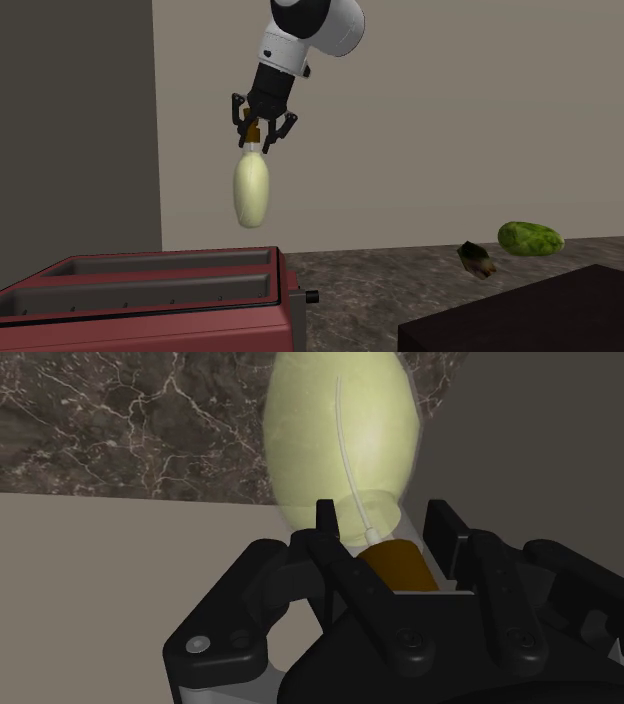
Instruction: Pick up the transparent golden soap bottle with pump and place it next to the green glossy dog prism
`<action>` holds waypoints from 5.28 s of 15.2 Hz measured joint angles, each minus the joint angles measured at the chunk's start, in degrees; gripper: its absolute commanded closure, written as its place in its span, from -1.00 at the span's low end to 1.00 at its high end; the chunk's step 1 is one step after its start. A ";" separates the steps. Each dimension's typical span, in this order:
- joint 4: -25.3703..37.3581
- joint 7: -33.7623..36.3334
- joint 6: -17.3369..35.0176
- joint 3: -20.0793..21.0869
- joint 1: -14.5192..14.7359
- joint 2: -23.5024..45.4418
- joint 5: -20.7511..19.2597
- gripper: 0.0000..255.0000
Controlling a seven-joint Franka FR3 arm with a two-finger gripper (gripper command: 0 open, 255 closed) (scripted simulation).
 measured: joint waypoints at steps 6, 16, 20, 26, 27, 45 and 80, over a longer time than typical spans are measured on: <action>1.77 -0.56 -3.89 0.38 -0.21 -2.18 0.99 1.00; 5.85 -1.55 -11.14 0.68 -0.54 -5.43 2.44 1.00; 7.74 -1.76 -13.96 0.74 -0.59 -6.40 2.82 1.00; 10.94 -2.04 -18.39 0.77 -0.68 -7.66 3.28 1.00; 11.51 -2.08 -19.05 0.76 -0.69 -7.75 3.33 1.00; -12.40 -26.12 -20.51 -11.12 -6.56 -31.40 15.44 1.00; -8.64 -73.85 -41.80 -53.74 -18.48 -40.05 9.63 1.00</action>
